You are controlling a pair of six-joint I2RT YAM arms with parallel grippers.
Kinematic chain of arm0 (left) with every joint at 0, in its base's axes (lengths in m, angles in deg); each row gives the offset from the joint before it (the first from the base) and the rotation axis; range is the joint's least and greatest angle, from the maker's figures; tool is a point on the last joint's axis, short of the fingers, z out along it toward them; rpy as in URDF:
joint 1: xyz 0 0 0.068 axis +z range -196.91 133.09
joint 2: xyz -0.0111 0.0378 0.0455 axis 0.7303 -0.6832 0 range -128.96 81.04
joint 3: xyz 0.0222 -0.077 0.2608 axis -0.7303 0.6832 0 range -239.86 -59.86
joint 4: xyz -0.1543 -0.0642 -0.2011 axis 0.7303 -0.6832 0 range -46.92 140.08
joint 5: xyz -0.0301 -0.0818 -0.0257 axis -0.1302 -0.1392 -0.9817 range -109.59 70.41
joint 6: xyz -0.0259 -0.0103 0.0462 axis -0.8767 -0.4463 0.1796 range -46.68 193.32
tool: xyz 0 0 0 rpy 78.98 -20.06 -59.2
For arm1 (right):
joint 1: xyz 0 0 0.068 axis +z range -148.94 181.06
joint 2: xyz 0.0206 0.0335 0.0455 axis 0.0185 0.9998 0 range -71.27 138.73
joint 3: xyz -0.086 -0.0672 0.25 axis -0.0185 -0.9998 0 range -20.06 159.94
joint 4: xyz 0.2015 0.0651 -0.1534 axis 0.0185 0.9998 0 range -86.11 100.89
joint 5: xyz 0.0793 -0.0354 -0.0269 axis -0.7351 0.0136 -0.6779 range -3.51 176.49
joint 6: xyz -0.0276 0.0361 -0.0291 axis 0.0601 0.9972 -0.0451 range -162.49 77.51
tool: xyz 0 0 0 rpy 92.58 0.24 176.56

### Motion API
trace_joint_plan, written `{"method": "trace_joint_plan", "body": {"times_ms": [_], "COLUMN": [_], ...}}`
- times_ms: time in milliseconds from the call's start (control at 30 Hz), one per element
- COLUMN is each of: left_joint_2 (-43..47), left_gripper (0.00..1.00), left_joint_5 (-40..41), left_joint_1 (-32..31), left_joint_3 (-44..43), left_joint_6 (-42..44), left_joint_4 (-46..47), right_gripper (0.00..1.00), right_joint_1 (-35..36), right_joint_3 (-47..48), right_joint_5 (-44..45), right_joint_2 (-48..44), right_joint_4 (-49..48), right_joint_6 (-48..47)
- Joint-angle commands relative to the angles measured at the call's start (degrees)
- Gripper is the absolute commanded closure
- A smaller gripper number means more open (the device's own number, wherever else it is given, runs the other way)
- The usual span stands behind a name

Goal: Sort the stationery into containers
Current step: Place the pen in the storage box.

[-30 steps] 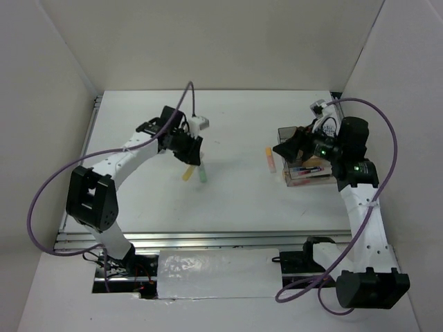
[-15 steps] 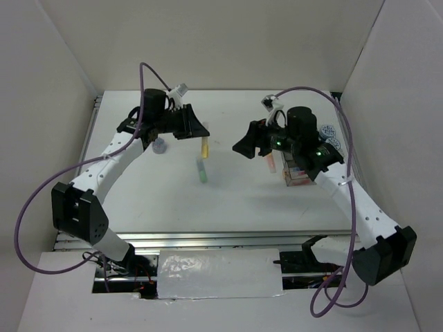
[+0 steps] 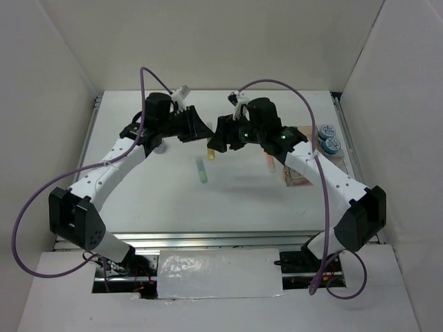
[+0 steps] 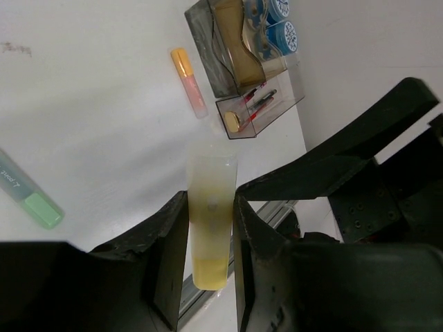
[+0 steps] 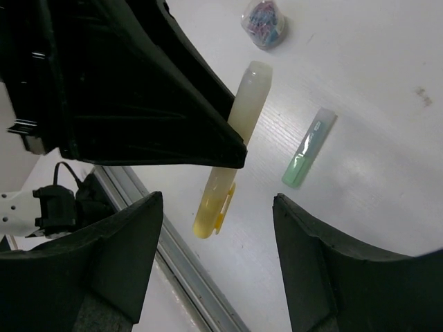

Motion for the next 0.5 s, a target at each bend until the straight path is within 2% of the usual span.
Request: {"method": "trace_joint_plan", "body": {"times_ms": [0, 233, 300, 333, 367, 400, 467], "left_joint_2": [3.29, 3.47, 3.55, 3.47, 3.47, 3.55, 3.73], "left_gripper": [1.0, 1.0, 1.0, 1.0, 0.99, 0.9, 0.66], "left_joint_5": [-1.4, -4.56, -5.18, -5.27, -4.66, -4.31, -2.3], "left_joint_1": [-0.09, 0.44, 0.44, 0.44, 0.35, 0.44, 0.61], "left_joint_3": [-0.18, 1.04, 1.66, 2.01, 2.1, 2.1, 1.92], "left_joint_6": [-2.52, -5.42, -6.29, -6.3, -5.95, -5.69, -4.81], "left_joint_4": [3.84, 7.17, 7.88, 8.06, 7.53, 7.18, 5.52], "right_gripper": [0.29, 0.38, 0.49, 0.63, 0.71, 0.77, 0.92], "right_joint_1": [0.65, 1.27, 0.74, 0.48, 0.22, -0.05, -0.57], "right_joint_3": [2.48, 2.56, 3.08, 3.26, 3.61, 3.61, 3.18], "right_joint_5": [2.29, 2.55, 1.51, 1.06, 0.36, -0.08, 0.09], "right_joint_2": [1.48, 3.24, 3.94, 4.12, 4.21, 4.21, 3.25], "right_joint_4": [-1.81, -3.74, -4.45, -4.62, -4.8, -4.72, -4.45], "right_joint_6": [1.22, 1.14, 1.41, 1.32, 1.14, 0.79, -0.52]}}
